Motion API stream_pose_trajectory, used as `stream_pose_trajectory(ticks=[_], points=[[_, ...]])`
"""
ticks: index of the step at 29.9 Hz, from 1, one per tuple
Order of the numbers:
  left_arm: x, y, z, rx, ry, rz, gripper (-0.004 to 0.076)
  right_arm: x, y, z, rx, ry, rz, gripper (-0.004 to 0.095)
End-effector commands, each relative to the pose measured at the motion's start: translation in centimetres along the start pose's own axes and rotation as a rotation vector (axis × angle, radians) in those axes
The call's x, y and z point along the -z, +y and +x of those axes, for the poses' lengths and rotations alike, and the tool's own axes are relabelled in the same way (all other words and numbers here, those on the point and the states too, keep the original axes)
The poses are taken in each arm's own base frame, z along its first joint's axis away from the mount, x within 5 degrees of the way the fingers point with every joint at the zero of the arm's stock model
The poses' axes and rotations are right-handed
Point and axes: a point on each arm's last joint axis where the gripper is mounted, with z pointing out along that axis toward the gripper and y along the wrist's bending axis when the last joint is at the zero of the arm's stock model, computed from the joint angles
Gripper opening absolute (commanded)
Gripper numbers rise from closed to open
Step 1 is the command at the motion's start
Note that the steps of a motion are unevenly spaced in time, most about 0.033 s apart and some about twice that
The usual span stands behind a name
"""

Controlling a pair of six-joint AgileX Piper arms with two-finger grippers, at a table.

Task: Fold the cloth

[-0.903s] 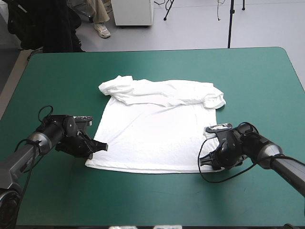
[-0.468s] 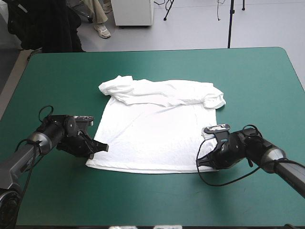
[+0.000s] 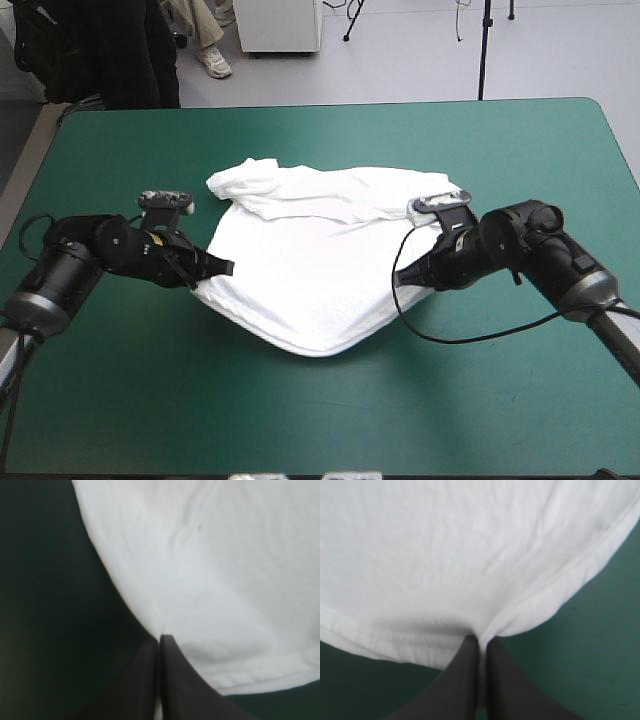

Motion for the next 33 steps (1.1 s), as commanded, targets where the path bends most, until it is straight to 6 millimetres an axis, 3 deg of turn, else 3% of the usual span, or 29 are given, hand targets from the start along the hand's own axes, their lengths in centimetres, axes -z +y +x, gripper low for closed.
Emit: stream_pose_trajectory(ticks=[1, 9, 16, 24, 33], points=[[6.6, -1.8, -1.9, -0.045, -0.223, 0.04, -0.0009, 6.6, 0.8, -1.9, 0.051, -0.183, 0.002, -0.0017], [20.1, -4.9, -4.0, -0.151, -0.647, 0.078, -0.0009, 19.4, 2.3, -3.3, 0.11, -0.572, 0.009, -0.0017], [28.6, -6.7, -3.2, -0.23, -0.926, 0.105, -0.0009, 27.6, 3.1, -2.2, 0.158, -0.851, 0.015, -0.0017], [34.9, -8.6, -1.1, -0.349, -1.171, 0.19, -0.0009, 35.2, 3.8, -0.4, 0.216, -1.187, 0.012, -0.0017], [38.9, -9.2, 0.2, -0.403, -1.423, 0.177, -0.0009, 40.9, 4.3, 1.9, 0.253, -1.509, 0.013, -0.0017]])
